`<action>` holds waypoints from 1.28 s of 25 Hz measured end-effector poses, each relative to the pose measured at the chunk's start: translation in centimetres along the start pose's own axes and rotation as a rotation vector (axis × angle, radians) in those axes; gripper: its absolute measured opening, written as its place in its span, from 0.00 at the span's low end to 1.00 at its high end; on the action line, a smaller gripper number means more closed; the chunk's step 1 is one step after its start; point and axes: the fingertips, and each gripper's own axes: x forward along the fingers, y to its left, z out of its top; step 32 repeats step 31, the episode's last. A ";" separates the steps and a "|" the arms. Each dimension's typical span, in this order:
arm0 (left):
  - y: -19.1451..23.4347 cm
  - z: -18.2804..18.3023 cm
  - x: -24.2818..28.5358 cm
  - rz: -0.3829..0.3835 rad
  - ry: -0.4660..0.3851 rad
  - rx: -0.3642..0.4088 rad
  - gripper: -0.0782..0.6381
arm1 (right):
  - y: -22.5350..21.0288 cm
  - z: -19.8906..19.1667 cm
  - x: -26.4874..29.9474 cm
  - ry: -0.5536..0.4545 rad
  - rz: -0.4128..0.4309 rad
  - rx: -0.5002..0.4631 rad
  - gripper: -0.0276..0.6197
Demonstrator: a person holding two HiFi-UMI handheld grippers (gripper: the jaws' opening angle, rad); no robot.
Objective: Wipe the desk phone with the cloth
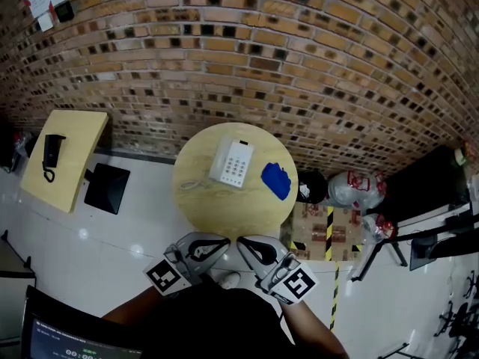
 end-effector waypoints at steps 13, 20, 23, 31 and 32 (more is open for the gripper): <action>-0.4 0.5 -0.5 -0.020 -0.012 0.020 0.10 | 1.2 0.5 0.2 0.030 -0.015 -0.015 0.05; 0.3 0.4 -0.4 -0.014 0.009 0.016 0.10 | 1.2 0.3 0.2 0.041 -0.014 -0.013 0.04; 0.3 0.6 -0.1 -0.018 0.001 0.025 0.10 | 1.3 0.2 0.2 0.046 -0.009 -0.025 0.04; 0.3 0.9 0.2 -0.024 0.007 0.024 0.10 | 1.6 0.5 0.2 0.064 0.003 0.002 0.04; 0.3 0.9 0.2 -0.024 0.007 0.024 0.10 | 1.6 0.5 0.2 0.064 0.003 0.002 0.04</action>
